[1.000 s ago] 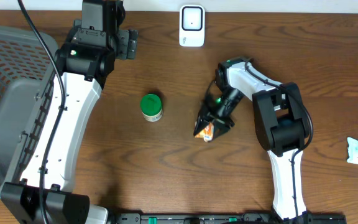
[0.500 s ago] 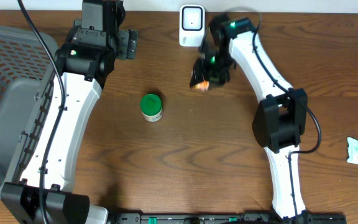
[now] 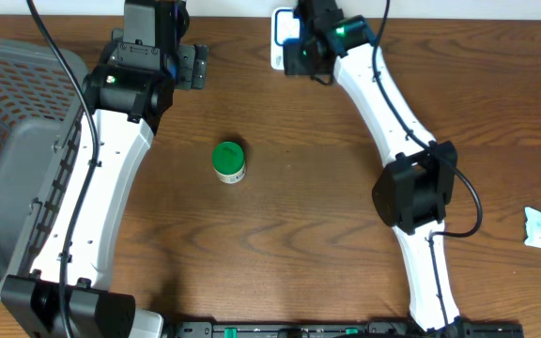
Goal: Scan the item barcode
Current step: 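Hold the tissue pack barcode against the scanner window with the right gripper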
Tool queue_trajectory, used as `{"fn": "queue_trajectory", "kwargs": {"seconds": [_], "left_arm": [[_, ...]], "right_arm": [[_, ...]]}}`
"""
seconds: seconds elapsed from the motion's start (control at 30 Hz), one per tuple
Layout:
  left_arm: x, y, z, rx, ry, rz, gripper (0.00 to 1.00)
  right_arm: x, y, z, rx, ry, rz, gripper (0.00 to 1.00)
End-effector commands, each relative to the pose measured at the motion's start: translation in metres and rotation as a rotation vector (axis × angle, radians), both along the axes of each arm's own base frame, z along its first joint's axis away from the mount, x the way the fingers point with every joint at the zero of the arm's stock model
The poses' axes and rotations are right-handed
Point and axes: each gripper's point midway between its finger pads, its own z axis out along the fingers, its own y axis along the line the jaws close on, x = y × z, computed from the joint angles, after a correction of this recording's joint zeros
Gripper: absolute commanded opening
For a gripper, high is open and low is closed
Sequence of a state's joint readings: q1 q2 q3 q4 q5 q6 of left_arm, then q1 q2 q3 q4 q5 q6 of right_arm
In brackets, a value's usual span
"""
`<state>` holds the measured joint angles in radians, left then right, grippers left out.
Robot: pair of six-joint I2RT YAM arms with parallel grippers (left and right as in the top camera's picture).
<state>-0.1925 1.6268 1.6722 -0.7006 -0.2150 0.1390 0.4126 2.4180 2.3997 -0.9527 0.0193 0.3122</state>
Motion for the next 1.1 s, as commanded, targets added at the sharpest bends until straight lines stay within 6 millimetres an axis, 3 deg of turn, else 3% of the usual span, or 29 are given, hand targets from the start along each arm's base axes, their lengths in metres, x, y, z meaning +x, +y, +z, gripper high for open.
{"fn": "queue_trajectory", "kwargs": {"seconds": [0.0,0.23,0.47,0.8,1.07], "left_arm": [[-0.003,0.002,0.005,0.006,-0.01,0.002,0.98],[-0.003,0.002,0.005,0.006,-0.01,0.002,0.98],[-0.003,0.002,0.005,0.006,-0.01,0.002,0.98],[-0.003,0.002,0.005,0.006,-0.01,0.002,0.98],[-0.003,0.002,0.005,0.006,-0.01,0.002,0.98]], "right_arm": [[0.025,-0.012,0.021,-0.132,-0.182,-0.108,0.56],[0.062,0.009,0.028,-0.067,-0.377,-0.09,0.61],[0.095,0.011,0.001,-0.041,-0.473,-0.101,0.58],[0.116,-0.016,-0.055,-0.061,-0.451,-0.151,0.57],[0.117,-0.018,-0.059,-0.061,-0.448,-0.151,0.57]]}}
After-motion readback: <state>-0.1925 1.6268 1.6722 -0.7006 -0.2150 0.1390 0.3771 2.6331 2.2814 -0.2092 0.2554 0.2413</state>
